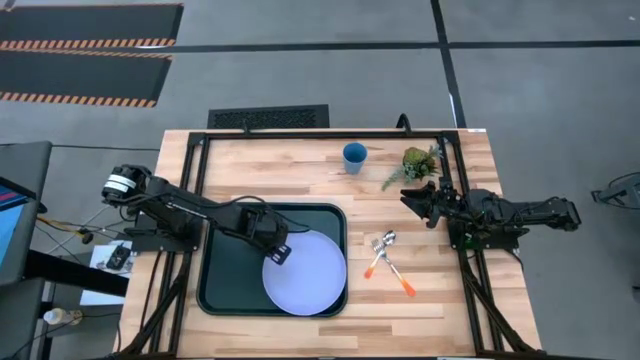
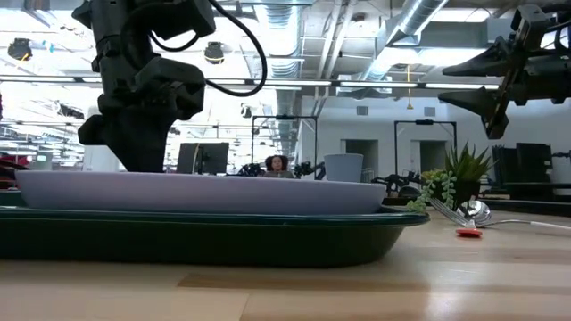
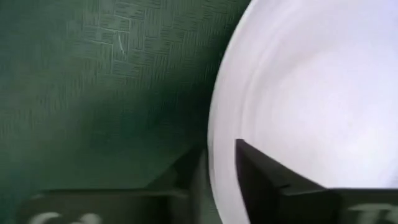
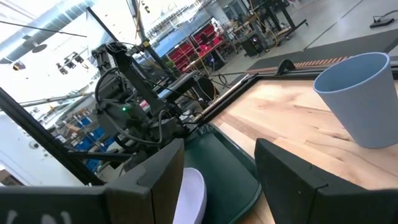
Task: Pick and place plate/cup/fork/spoon on tray
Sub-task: Put the purple plate on the black tray, then put the blue cup on the tray to the top right of the purple plate
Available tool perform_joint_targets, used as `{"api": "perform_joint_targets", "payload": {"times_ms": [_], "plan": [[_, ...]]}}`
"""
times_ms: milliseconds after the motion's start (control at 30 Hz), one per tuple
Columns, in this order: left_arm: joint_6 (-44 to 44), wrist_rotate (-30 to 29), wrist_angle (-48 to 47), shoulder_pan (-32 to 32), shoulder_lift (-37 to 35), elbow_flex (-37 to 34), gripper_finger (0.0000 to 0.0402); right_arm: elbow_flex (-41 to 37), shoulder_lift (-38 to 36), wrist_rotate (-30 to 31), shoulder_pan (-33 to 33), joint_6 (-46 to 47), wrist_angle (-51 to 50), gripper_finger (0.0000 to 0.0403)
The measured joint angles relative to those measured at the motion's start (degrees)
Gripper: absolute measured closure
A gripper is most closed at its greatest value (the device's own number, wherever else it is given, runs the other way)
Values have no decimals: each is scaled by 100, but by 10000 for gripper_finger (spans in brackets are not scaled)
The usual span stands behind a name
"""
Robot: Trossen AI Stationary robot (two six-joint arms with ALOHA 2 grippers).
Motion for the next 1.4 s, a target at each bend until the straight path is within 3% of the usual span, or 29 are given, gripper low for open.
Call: {"api": "perform_joint_targets", "payload": {"times_ms": [233, 367, 533, 700, 833, 967, 1233, 1400], "plan": [[131, 493, -13, 225, -30, 0, 193, 1, 0, 0, 0, 78, -1, 179], [278, 695, -328, 538, -262, 150, 145, 1, 0, -2, 0, 79, 0, 179], [880, 388, -1132, 1111, -841, 696, 125, 0, 0, -2, 0, 81, 1, 179], [1800, 186, -757, 2335, -1048, 1406, 130, 0, 0, -2, 0, 97, 2, 179], [2610, 302, -521, 3308, -552, 2118, 136, 0, 0, -2, 0, 103, 2, 179], [3293, 348, -483, 3857, 306, 3074, 137, 1, 0, -2, 0, 105, 2, 179], [3884, 217, -561, 4080, 2089, 5102, 137, 0, 0, -4, 7, 203, 2, 179], [4006, 215, -694, 4038, 2934, 5970, 137, 0, 0, -4, 9, 201, 0, 179]]}}
